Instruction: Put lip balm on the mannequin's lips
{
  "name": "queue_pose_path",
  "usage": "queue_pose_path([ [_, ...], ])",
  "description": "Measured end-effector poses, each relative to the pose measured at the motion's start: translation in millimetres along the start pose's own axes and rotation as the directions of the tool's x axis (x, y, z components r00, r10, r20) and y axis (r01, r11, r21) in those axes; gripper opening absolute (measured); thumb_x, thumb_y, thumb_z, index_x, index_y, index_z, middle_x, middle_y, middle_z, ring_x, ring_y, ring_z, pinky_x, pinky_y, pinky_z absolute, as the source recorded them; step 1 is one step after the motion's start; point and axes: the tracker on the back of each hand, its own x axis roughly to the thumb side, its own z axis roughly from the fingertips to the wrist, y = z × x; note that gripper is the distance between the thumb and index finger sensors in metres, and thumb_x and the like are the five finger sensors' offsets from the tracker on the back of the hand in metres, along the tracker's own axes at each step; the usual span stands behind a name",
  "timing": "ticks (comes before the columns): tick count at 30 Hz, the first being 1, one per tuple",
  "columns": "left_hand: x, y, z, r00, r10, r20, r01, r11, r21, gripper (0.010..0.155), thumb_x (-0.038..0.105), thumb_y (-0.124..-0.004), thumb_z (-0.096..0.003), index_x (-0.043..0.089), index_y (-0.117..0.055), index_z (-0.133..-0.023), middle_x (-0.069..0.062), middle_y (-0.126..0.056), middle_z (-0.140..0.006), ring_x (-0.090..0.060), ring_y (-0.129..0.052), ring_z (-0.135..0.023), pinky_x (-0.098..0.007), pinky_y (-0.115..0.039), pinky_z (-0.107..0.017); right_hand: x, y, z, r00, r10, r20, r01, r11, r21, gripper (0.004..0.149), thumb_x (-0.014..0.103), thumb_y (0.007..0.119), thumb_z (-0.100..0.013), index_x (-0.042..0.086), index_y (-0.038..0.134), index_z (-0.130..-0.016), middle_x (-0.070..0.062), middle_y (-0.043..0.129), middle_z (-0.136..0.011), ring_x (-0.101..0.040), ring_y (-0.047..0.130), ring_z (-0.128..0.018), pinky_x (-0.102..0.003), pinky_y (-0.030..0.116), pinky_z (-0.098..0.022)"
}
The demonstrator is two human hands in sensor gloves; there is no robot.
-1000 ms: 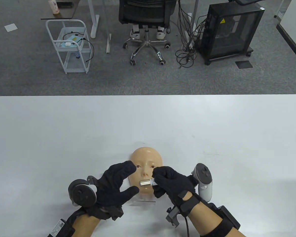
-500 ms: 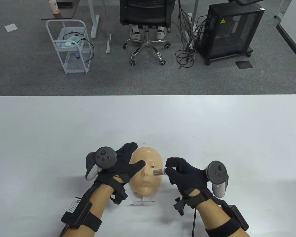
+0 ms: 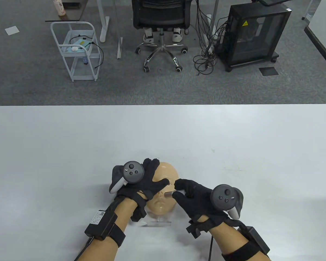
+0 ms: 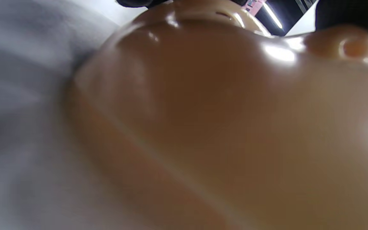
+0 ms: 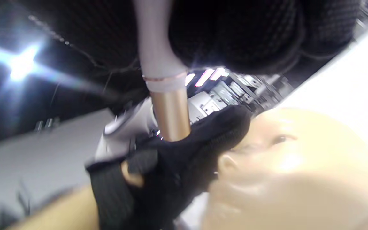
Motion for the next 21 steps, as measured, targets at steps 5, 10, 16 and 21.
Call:
queue_pose_path([
  [5, 0.6, -0.3, 0.0, 1.0, -0.02, -0.007, 0.02, 1.0, -0.002, 0.091, 0.076, -0.079, -0.0553, 0.024, -0.035, -0.115, -0.02, -0.029, -0.12, -0.061, -0.044, -0.106, -0.075, -0.045, -0.068, 34.5, 22.2, -1.8, 0.956, 0.256, 0.14, -0.252, 0.967, -0.045, 0.055, 0.047, 0.095, -0.046, 0.019, 0.078, -0.09, -0.009, 0.098, -0.066, -0.026, 0.101, -0.042, -0.05, 0.084, -0.044],
  [10, 0.6, -1.1, 1.7, 1.0, -0.014, -0.022, 0.014, 1.0, 0.017, 0.091, 0.077, -0.08, -0.0548, 0.024, -0.037, -0.115, -0.02, -0.031, -0.12, -0.062, -0.049, -0.104, -0.075, -0.049, -0.066, 45.2, 40.9, -1.8, 0.906, 0.361, 0.222, -0.369, 0.929, -0.005, 0.056, 0.047, 0.096, -0.045, 0.019, 0.079, -0.09, -0.009, 0.098, -0.066, -0.026, 0.101, -0.042, -0.05, 0.085, -0.044],
  [16, 1.0, -0.6, 1.2, 0.999, -0.034, -0.029, 0.034, 0.999, 0.018, 0.091, 0.077, -0.08, -0.0545, 0.024, -0.038, -0.115, -0.02, -0.033, -0.12, -0.061, -0.052, -0.103, -0.074, -0.05, -0.067, 49.7, 50.7, -0.9, 0.879, 0.399, 0.261, -0.416, 0.909, 0.012, 0.055, 0.047, 0.096, -0.045, 0.019, 0.079, -0.09, -0.009, 0.098, -0.066, -0.026, 0.101, -0.042, -0.05, 0.084, -0.045],
  [21, 1.0, -0.8, 1.1, 0.999, -0.034, -0.029, 0.035, 0.999, 0.02, 0.091, 0.077, -0.08, -0.0545, 0.024, -0.038, -0.115, -0.02, -0.033, -0.12, -0.061, -0.052, -0.103, -0.074, -0.05, -0.067, 49.8, 53.4, 0.3, 0.863, 0.42, 0.28, -0.44, 0.898, 0.01, 0.055, 0.048, 0.096, -0.046, 0.019, 0.079, -0.09, -0.009, 0.098, -0.065, -0.026, 0.101, -0.042, -0.05, 0.084, -0.044],
])
